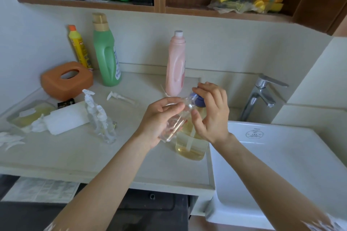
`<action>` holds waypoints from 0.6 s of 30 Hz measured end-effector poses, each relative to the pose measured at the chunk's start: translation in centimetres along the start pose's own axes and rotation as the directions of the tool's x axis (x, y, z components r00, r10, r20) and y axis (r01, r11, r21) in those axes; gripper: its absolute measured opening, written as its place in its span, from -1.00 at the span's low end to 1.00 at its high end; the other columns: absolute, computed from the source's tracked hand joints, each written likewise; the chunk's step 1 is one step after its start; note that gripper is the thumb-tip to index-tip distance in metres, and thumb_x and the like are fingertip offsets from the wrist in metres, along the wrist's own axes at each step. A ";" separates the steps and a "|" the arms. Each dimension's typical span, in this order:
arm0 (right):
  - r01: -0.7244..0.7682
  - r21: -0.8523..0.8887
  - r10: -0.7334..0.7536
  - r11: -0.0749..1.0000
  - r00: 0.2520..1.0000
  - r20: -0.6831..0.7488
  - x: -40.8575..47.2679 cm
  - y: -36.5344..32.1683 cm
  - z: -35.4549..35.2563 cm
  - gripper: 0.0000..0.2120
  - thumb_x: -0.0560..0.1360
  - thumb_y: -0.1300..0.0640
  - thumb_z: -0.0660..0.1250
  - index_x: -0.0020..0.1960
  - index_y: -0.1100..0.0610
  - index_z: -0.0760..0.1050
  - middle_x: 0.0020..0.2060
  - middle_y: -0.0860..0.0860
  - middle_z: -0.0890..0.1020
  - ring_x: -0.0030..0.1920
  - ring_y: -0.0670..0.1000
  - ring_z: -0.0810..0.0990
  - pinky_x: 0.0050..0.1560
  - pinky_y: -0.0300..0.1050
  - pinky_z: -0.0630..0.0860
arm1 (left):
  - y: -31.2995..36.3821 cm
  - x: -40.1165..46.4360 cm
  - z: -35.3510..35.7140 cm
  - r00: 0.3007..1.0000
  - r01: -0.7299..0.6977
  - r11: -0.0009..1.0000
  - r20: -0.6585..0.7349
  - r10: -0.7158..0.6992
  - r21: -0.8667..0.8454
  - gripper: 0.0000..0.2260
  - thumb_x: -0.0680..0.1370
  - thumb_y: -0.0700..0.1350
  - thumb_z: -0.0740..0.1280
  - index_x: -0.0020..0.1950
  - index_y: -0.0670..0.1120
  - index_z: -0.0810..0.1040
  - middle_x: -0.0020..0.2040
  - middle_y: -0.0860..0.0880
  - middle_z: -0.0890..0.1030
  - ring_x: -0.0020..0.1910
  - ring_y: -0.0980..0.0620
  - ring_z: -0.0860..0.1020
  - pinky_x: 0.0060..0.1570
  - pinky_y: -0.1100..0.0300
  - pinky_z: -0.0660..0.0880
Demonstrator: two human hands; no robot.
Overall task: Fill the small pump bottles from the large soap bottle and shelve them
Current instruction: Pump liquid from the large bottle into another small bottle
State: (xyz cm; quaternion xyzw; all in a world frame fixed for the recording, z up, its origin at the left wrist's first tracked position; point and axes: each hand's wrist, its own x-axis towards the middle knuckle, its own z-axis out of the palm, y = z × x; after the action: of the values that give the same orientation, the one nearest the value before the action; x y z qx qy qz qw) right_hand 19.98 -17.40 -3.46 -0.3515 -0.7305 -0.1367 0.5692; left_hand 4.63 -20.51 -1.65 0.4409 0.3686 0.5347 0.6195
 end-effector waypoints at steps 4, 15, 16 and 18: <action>-0.036 -0.044 0.036 0.998 0.999 0.015 -0.2 -0.4 0.0 -0.61 0.46 0.04 0.19 0.03 0.33 0.60 -0.01 0.17 0.61 0.09 0.17 0.49 0.20 -0.22 0.33 | -0.1 -0.1 -0.1 1.000 0.027 0.999 0.005 -0.027 0.036 -0.75 0.31 0.01 0.45 -0.06 -0.06 0.66 -0.15 -0.08 0.68 -0.31 -0.06 0.63 -0.41 0.20 0.51; -0.141 0.089 0.127 0.986 0.982 0.141 1.9 -0.8 -2.4 -0.65 0.56 0.09 0.08 0.15 0.22 0.55 0.13 0.05 0.58 0.18 0.05 0.51 0.22 -0.30 0.33 | 0.8 0.0 0.6 0.999 -0.044 0.988 -0.016 0.046 0.149 -0.69 0.35 -0.03 0.42 0.05 -0.08 0.63 -0.11 -0.05 0.71 -0.22 0.02 0.60 -0.27 0.19 0.51; -0.149 0.098 0.135 0.984 0.981 0.142 2.0 -0.8 -2.4 -0.64 0.57 0.09 0.08 0.14 0.22 0.56 0.13 0.05 0.58 0.20 0.04 0.50 0.23 -0.24 0.35 | 0.7 0.0 0.5 0.994 -0.092 0.973 -0.045 0.104 0.214 -0.65 0.34 -0.04 0.47 0.09 -0.09 0.61 -0.09 -0.03 0.71 -0.21 0.05 0.62 -0.26 0.23 0.52; -0.161 0.113 0.145 0.980 0.980 0.139 2.1 -0.8 -2.5 -0.59 0.60 0.03 0.04 0.15 0.23 0.56 0.15 0.05 0.58 0.23 0.04 0.49 0.26 -0.18 0.37 | 0.5 -0.2 0.5 0.964 -0.211 0.913 -0.078 0.252 0.350 -0.65 0.35 -0.12 0.56 0.10 -0.06 0.59 -0.07 0.00 0.70 -0.13 0.09 0.64 -0.24 0.26 0.55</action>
State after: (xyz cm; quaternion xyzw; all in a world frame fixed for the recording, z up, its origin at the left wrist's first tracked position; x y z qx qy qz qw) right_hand 21.02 -18.74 -0.57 -0.3791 -0.7438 -0.0236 0.5500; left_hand 4.86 -20.77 -1.00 0.5480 0.4370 0.5589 0.4431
